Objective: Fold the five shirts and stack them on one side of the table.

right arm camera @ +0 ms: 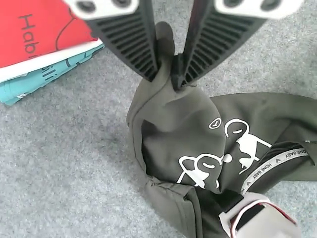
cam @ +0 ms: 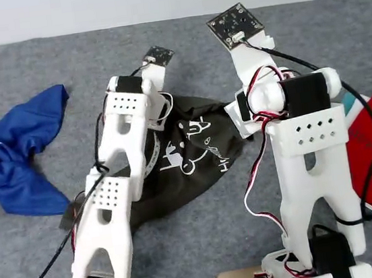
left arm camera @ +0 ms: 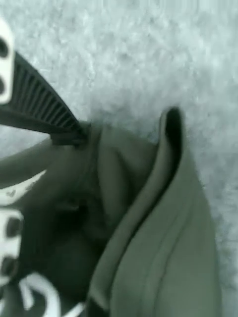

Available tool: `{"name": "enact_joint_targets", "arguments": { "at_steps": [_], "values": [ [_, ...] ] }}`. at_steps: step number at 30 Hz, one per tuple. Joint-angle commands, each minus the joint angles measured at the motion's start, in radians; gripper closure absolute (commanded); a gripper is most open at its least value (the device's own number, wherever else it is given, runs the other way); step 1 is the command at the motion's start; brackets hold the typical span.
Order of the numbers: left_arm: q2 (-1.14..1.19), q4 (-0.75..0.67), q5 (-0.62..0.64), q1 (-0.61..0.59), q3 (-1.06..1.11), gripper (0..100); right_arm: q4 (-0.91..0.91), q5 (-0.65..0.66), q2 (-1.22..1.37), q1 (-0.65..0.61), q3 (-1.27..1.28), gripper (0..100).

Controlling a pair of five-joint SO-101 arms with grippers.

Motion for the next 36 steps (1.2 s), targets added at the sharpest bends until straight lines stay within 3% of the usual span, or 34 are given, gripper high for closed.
{"name": "enact_joint_targets", "arguments": {
  "at_steps": [1,8,14,19,26,33,36],
  "values": [
    [0.061,0.101,-0.077,-0.003,-0.15,100,0.035,0.008,-0.036,0.004,-0.006,98.9],
    [-0.089,0.101,-0.075,-0.04,-0.058,100,0.035,0.008,-0.082,0.008,-0.005,98.9],
    [-0.448,0.101,-0.083,-0.035,0.421,100,0.035,0.008,-0.131,0.005,0.057,98.9],
    [-0.799,0.098,-0.164,-0.055,0.858,100,0.035,0.008,-0.217,0.004,0.253,98.9],
    [-1.177,0.095,-0.269,-0.186,1.345,100,0.022,0.061,-0.298,0.001,0.54,98.9],
    [-1.355,0.095,-0.328,-0.229,1.669,99,-0.025,0.092,-0.318,-0.005,0.632,98.9],
    [-1.412,0.095,-0.325,-0.238,1.679,90,-0.062,0.091,-0.312,-0.005,0.637,98.9]
  ]
}}
